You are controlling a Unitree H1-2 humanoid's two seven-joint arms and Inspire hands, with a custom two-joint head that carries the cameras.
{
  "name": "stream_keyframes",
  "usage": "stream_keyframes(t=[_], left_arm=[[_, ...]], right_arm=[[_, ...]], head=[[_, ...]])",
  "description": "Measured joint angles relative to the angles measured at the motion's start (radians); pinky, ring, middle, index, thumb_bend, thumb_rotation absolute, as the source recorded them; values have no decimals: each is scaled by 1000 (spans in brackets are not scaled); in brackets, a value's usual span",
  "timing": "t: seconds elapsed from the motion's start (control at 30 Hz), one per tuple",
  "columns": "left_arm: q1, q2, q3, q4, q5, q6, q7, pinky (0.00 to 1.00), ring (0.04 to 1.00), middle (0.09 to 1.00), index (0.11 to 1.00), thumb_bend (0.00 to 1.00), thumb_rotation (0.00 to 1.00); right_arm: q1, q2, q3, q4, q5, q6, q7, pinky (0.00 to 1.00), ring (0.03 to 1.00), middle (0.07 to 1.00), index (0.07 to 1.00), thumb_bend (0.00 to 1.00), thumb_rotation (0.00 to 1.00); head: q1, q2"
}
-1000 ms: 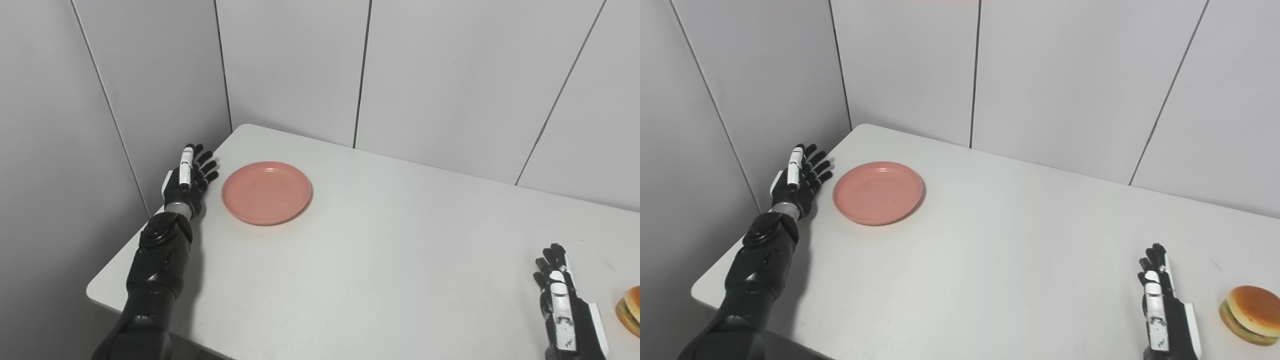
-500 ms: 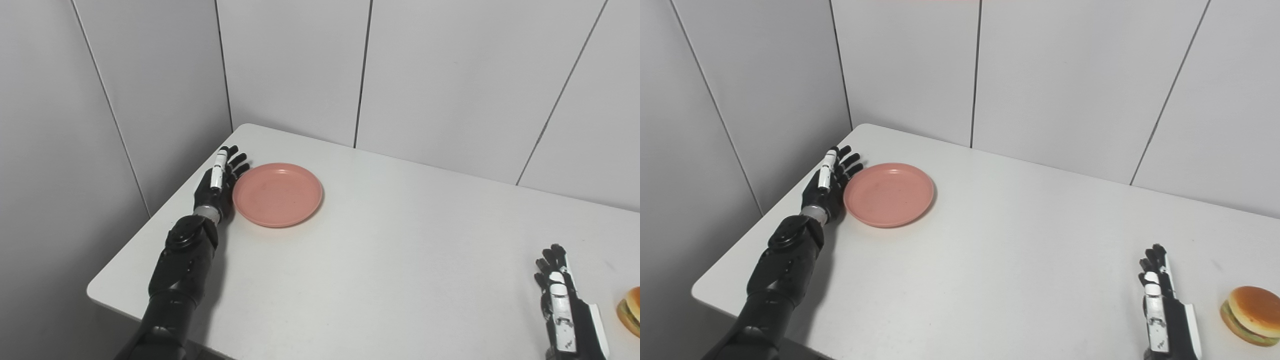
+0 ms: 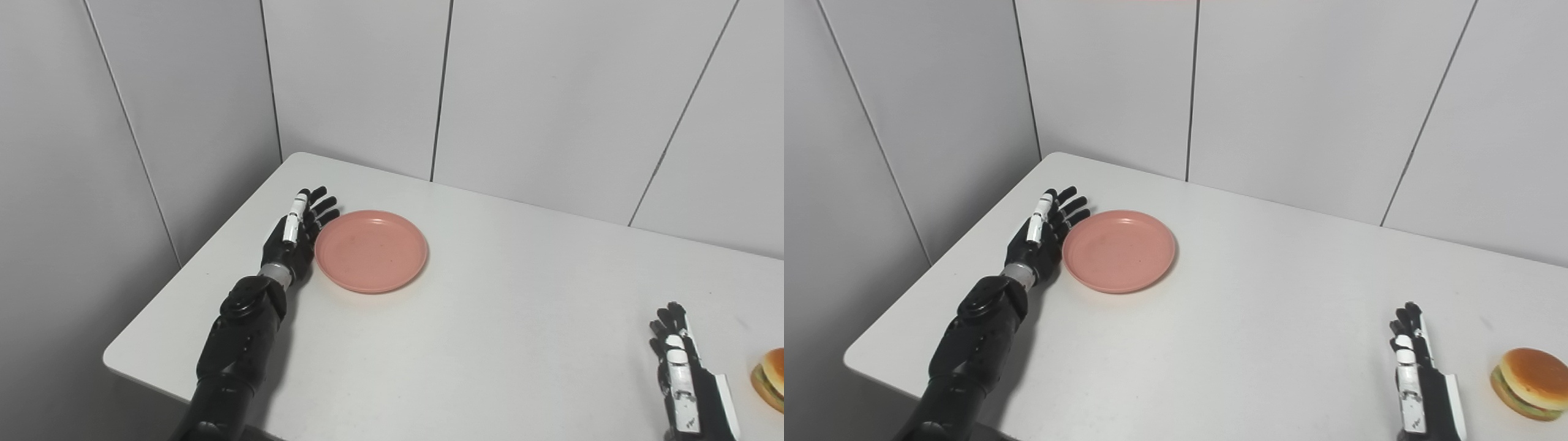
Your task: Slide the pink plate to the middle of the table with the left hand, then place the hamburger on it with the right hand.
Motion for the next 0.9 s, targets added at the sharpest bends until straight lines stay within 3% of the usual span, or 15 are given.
stream_keyframes(t=[0.2,0.47,0.9], left_arm=[[21,-38,-33,-55,-2,19,-20,906,887,888,878,320,1000],[25,-94,-90,-109,10,64,-17,861,860,864,853,307,1000],[73,-173,-176,-253,9,178,-26,889,885,888,874,308,1000]], right_arm=[[7,9,1,-19,-16,22,-23,998,963,967,975,145,1000],[11,15,10,-28,-21,41,-32,1000,966,968,978,177,1000],[36,45,19,-65,-55,86,-42,991,969,973,977,215,1000]], head=[[-29,14],[-81,34],[-161,67]])
